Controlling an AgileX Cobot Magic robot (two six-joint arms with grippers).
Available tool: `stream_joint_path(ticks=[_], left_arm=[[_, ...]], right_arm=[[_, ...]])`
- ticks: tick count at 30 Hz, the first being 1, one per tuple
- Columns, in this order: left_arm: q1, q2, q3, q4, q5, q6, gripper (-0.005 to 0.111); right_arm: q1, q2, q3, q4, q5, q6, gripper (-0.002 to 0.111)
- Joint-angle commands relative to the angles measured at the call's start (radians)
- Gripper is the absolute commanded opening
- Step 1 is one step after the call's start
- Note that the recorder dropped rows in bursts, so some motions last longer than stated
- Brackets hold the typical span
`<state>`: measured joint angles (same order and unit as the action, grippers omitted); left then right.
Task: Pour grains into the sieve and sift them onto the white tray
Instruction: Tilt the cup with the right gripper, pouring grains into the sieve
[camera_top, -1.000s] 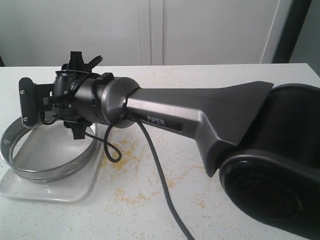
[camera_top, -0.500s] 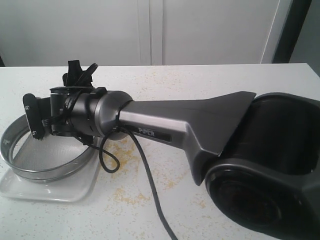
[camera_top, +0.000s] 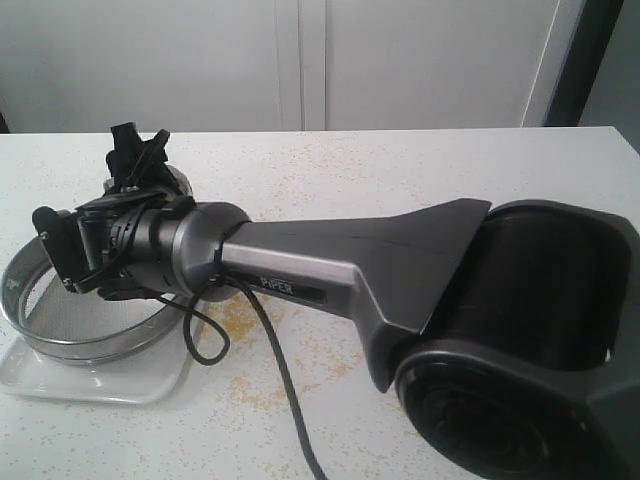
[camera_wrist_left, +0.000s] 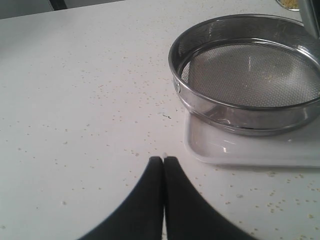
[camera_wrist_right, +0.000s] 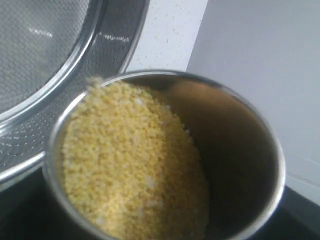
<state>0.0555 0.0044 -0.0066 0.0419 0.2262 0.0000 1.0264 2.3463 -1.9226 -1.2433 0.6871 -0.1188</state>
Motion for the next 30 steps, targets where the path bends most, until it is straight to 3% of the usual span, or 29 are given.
stream_joint_path(ticks=[1,30], left_arm=[[0.002,-0.004,0.007,-0.010,0.000,0.000,0.000],[0.002,-0.004,0.007,-0.010,0.000,0.000,0.000]], right_arm=[[0.001,-0.007,-0.011,-0.058,-0.001,0.046,0.000],[0.041,0.007,-0.011,-0.311,-0.003,0.097,0.000]])
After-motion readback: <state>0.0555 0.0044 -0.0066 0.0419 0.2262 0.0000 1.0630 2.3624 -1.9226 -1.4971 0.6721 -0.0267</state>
